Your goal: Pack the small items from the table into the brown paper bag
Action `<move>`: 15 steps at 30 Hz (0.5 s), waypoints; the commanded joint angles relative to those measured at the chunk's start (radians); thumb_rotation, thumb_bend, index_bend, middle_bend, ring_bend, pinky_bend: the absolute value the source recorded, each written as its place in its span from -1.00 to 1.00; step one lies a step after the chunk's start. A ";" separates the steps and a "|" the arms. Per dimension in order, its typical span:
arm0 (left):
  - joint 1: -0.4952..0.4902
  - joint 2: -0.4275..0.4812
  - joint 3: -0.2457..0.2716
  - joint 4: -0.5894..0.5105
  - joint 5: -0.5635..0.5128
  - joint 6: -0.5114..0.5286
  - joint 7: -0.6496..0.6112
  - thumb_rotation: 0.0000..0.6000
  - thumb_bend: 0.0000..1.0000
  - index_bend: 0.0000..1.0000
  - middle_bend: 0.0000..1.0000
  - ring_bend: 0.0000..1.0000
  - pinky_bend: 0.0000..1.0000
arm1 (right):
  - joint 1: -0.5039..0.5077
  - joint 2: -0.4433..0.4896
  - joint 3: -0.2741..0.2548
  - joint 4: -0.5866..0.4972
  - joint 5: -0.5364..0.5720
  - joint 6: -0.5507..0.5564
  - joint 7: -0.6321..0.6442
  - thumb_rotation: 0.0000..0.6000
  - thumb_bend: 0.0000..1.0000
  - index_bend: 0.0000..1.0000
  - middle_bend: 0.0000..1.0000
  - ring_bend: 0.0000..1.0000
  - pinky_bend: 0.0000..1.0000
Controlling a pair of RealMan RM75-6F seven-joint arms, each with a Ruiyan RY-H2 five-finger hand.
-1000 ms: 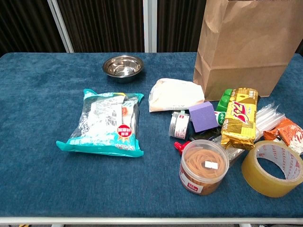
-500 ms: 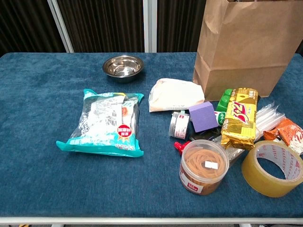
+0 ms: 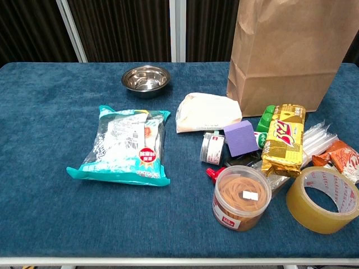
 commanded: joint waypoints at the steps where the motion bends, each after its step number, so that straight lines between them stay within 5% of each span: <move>1: 0.001 0.001 0.000 -0.002 0.001 0.002 0.001 1.00 -0.89 -0.81 -0.87 -1.00 -0.90 | -0.006 0.011 -0.015 -0.064 -0.055 0.015 0.002 1.00 -0.98 0.19 0.10 -0.23 -0.17; 9: 0.006 0.001 0.000 -0.006 -0.002 0.007 0.004 1.00 -0.89 -0.81 -0.87 -1.00 -0.90 | -0.031 0.050 -0.090 -0.197 -0.223 -0.043 0.017 1.00 -0.98 0.19 0.10 -0.23 -0.17; 15: 0.008 -0.004 0.005 -0.005 0.001 0.003 0.010 1.00 -0.89 -0.81 -0.87 -1.00 -0.90 | -0.062 0.149 -0.239 -0.207 -0.412 -0.160 -0.068 1.00 -0.98 0.17 0.08 -0.23 -0.16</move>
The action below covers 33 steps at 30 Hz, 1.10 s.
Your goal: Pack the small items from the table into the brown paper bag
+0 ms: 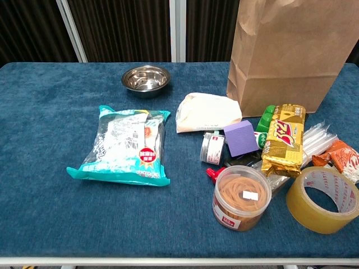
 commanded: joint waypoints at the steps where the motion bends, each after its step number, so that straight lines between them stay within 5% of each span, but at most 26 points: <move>1: -0.002 -0.002 0.000 0.000 0.001 -0.003 0.003 1.00 -0.89 -0.80 -0.87 -1.00 -0.90 | -0.027 0.061 -0.112 0.008 -0.130 -0.062 -0.085 1.00 -0.98 0.16 0.08 -0.23 -0.16; 8: -0.004 -0.010 -0.001 -0.005 0.003 -0.005 0.014 1.00 -0.89 -0.81 -0.87 -1.00 -0.90 | -0.046 0.036 -0.249 0.150 -0.321 -0.097 -0.187 1.00 -1.00 0.03 0.00 -0.33 -0.22; 13: -0.004 -0.020 0.001 0.004 0.000 -0.012 0.027 1.00 -0.89 -0.81 -0.87 -1.00 -0.90 | -0.033 -0.030 -0.306 0.296 -0.439 -0.149 -0.152 1.00 -1.00 -0.18 -0.22 -0.59 -0.42; 22: -0.001 -0.026 0.000 0.023 -0.012 -0.022 0.025 1.00 -0.89 -0.81 -0.87 -1.00 -0.90 | -0.006 -0.141 -0.354 0.457 -0.525 -0.210 -0.081 1.00 -1.00 -0.36 -0.39 -0.76 -0.51; 33: -0.002 -0.032 0.002 0.036 -0.013 -0.029 0.010 1.00 -0.89 -0.81 -0.87 -1.00 -0.90 | -0.001 -0.165 -0.367 0.489 -0.545 -0.214 -0.054 1.00 -1.00 -0.36 -0.39 -0.77 -0.54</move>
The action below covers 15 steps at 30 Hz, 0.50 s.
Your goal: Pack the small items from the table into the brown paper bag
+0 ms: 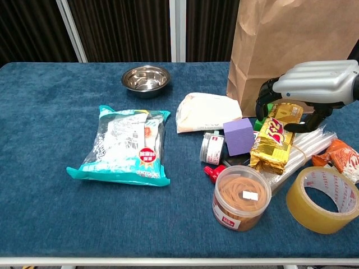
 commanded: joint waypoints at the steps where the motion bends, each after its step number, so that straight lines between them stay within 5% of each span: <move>1: 0.000 0.000 0.001 0.002 0.000 -0.001 -0.005 1.00 -0.89 -0.81 -0.87 -1.00 -0.90 | 0.000 0.012 0.008 -0.015 -0.001 0.012 0.012 1.00 -1.00 -0.36 -0.40 -0.77 -0.54; 15: -0.004 -0.001 0.000 0.001 0.004 -0.001 -0.008 1.00 -0.88 -0.80 -0.87 -1.00 -0.90 | 0.031 0.077 0.028 -0.081 0.049 -0.035 -0.027 1.00 -1.00 -0.40 -0.42 -0.81 -0.59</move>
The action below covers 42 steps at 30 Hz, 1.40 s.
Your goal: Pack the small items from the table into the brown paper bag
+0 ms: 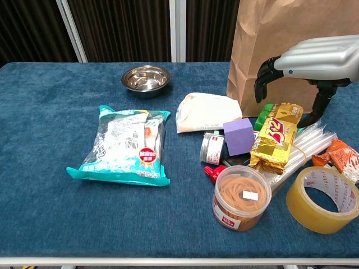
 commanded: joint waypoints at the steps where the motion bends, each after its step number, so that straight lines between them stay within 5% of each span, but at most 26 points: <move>1: -0.001 0.000 0.000 -0.001 0.000 -0.002 0.001 1.00 -0.88 -0.81 -0.87 -1.00 -0.90 | 0.010 -0.002 -0.009 0.001 0.024 -0.032 -0.024 1.00 -1.00 -0.41 -0.42 -0.82 -0.59; 22: 0.005 -0.011 0.001 0.024 -0.009 -0.004 -0.005 1.00 -0.89 -0.80 -0.87 -1.00 -0.90 | 0.053 -0.086 -0.033 0.060 0.164 -0.096 -0.197 1.00 -1.00 -0.44 -0.46 -0.88 -0.65; 26: 0.006 -0.012 0.002 0.025 -0.008 -0.004 -0.008 1.00 -0.89 -0.81 -0.87 -1.00 -0.90 | 0.042 -0.100 -0.035 0.063 0.170 -0.055 -0.228 1.00 -1.00 -0.24 -0.31 -0.66 -0.60; 32: 0.006 -0.018 0.004 0.032 -0.007 -0.006 -0.007 1.00 -0.89 -0.81 -0.87 -1.00 -0.90 | 0.025 -0.114 -0.037 0.065 0.195 -0.004 -0.275 1.00 -0.98 0.22 0.03 -0.28 -0.20; 42: 0.002 -0.011 0.000 0.023 -0.007 -0.005 -0.008 1.00 -0.89 -0.80 -0.87 -1.00 -0.90 | 0.003 -0.048 0.007 -0.035 0.198 0.086 -0.244 1.00 -0.79 0.40 0.17 -0.12 -0.02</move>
